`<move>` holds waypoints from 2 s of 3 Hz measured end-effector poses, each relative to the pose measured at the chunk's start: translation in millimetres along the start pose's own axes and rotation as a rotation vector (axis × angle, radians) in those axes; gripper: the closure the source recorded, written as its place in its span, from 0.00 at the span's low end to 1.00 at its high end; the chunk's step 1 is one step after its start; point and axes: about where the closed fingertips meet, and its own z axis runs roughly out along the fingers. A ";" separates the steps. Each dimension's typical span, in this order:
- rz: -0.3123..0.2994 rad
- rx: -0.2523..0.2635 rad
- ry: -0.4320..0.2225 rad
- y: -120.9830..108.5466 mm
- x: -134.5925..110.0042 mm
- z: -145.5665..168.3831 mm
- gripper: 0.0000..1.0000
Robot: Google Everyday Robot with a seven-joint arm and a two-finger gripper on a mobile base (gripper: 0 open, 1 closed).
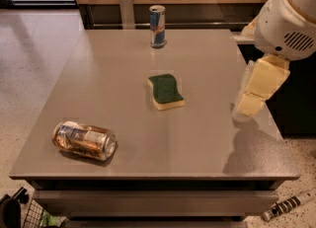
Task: Place orange can upright
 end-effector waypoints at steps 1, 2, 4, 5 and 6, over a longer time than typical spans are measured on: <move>0.009 -0.028 0.013 17.7 -34.2 13.3 0.00; 0.002 -0.031 0.049 31.6 -69.4 18.9 0.00; -0.082 -0.112 0.041 51.7 -137.6 50.8 0.00; -0.082 -0.112 0.041 51.7 -137.6 50.8 0.00; -0.074 -0.108 0.017 54.1 -141.5 51.4 0.00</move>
Offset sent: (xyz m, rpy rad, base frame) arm -0.0081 0.1219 -0.0143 -0.0905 0.0926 -0.0094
